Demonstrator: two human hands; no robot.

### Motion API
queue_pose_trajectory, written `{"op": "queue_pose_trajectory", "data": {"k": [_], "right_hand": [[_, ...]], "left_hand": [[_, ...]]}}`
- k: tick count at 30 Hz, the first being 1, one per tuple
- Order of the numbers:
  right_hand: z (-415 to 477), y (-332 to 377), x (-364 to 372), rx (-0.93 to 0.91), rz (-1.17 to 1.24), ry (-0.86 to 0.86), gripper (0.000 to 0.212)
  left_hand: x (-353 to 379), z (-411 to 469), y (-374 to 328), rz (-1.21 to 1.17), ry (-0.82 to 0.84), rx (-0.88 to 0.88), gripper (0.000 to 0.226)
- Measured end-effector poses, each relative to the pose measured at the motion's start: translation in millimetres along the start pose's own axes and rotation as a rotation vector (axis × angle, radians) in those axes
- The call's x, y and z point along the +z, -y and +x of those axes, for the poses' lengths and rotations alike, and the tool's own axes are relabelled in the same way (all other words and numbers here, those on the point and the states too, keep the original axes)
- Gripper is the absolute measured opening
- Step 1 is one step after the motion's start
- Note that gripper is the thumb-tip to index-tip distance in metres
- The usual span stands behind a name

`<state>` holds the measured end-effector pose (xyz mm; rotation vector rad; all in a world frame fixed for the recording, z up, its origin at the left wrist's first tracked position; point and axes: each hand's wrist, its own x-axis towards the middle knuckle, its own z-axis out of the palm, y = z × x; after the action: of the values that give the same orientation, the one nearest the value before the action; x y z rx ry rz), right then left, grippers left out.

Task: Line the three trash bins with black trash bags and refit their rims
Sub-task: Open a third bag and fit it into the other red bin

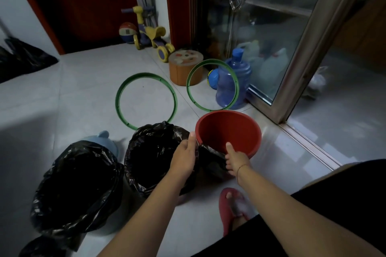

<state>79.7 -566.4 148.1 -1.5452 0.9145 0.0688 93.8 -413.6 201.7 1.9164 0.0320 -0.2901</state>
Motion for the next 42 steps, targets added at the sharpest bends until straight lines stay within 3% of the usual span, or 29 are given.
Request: {"op": "queue_pose_trajectory", "data": {"k": [2,5,9,15,22,28,30,32,35,38,42], "right_hand": [[3,-11,3,0.017,-0.021,-0.049,0.066],[6,-23,7,0.037,-0.018,-0.182,0.050],[14,-36,14,0.118,0.035,-0.223,0.071],[25,-47,10,0.039,0.023,-0.089,0.042],[22,-50,3,-0.077,0.205,0.045,0.036],[11,-36,-17,-0.290,0.170,0.241,0.045],[5,-33,-25,-0.332,0.195,0.383,0.064],[-2,-28,-37,-0.287,0.284,0.566,0.083],[-14,-19,-51,-0.270,0.191,0.791,0.073],[-16,-19,-54,-0.250,0.085,0.836,0.074],[-19,-15,-53,-0.091,0.372,0.776,0.081]], "left_hand": [[0,1,3,-0.021,-0.001,-0.027,0.039],[2,3,6,-0.026,-0.009,-0.031,0.039],[16,11,15,-0.005,0.000,-0.067,0.041],[36,26,23,-0.060,0.001,-0.116,0.049],[52,44,26,-0.075,-0.019,-0.166,0.064],[51,54,25,0.028,-0.090,-0.136,0.058],[51,56,24,0.040,-0.061,-0.183,0.057],[51,60,21,-0.062,0.024,-0.269,0.063],[45,63,9,-0.332,0.177,-0.449,0.061],[45,65,3,-0.346,0.194,-0.439,0.050],[47,61,2,-0.400,0.174,-0.330,0.055]]}}
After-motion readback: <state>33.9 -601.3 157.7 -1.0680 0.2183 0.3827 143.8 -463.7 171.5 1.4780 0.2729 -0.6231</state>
